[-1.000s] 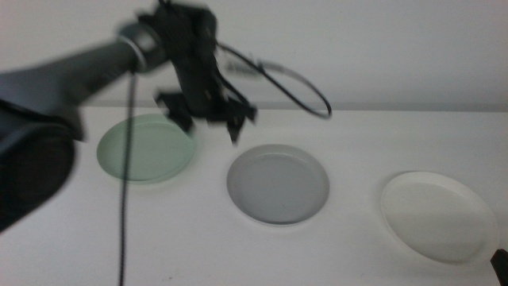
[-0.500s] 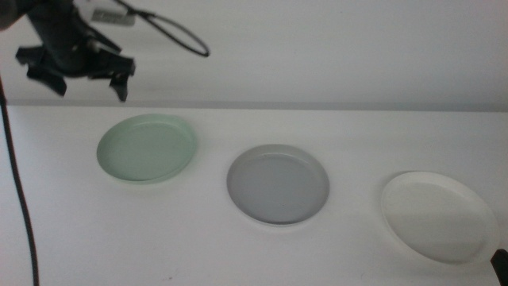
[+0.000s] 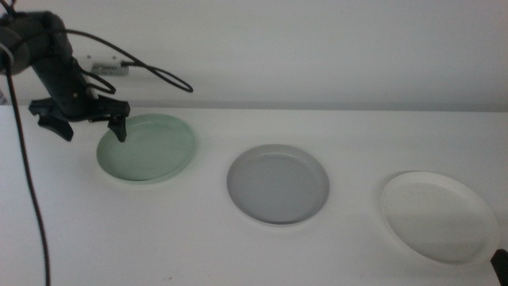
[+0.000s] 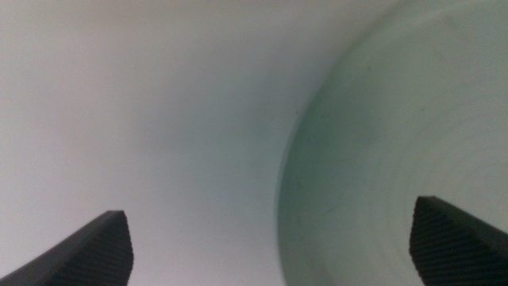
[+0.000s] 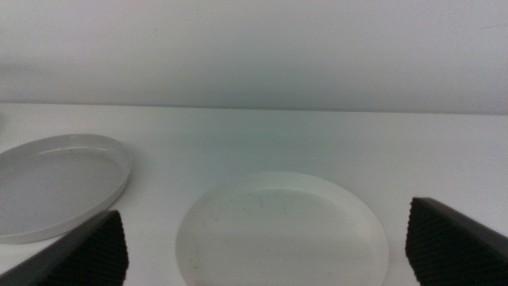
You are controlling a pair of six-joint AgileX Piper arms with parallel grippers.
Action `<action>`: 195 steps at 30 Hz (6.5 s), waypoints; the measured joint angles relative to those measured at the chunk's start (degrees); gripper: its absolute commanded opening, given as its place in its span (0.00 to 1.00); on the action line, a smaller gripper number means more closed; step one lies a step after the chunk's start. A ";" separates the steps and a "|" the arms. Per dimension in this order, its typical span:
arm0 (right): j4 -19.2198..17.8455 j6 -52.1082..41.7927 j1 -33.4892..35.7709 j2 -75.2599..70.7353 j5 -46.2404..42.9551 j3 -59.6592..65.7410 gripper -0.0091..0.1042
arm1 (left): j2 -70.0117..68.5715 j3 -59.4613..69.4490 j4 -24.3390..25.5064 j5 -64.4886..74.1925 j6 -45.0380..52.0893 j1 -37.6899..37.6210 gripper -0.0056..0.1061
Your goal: Stack the three bowls on top of each other.
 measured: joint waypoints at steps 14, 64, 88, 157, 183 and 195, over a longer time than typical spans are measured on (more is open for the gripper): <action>0.00 0.00 0.00 0.00 0.00 0.00 0.90 | 3.31 0.09 -3.01 3.42 1.41 0.28 0.05; 0.00 0.00 0.00 0.00 0.00 0.00 0.90 | -13.62 15.32 -4.81 -5.62 -21.30 -29.81 0.04; 0.00 0.00 0.00 0.00 0.00 0.00 0.90 | -36.82 15.45 -6.97 2.33 -4.46 -27.17 0.89; 0.08 12.59 -0.40 51.90 52.78 -44.11 0.90 | -57.51 34.57 -17.03 -3.45 2.95 -26.25 0.89; 7.87 -1.95 -27.71 99.59 29.23 -57.56 0.62 | -57.51 34.57 -17.03 -1.78 2.95 -26.25 0.89; 8.42 -3.18 -22.97 106.13 25.82 -57.70 0.54 | -57.51 34.57 -17.03 -1.78 2.95 -26.25 0.89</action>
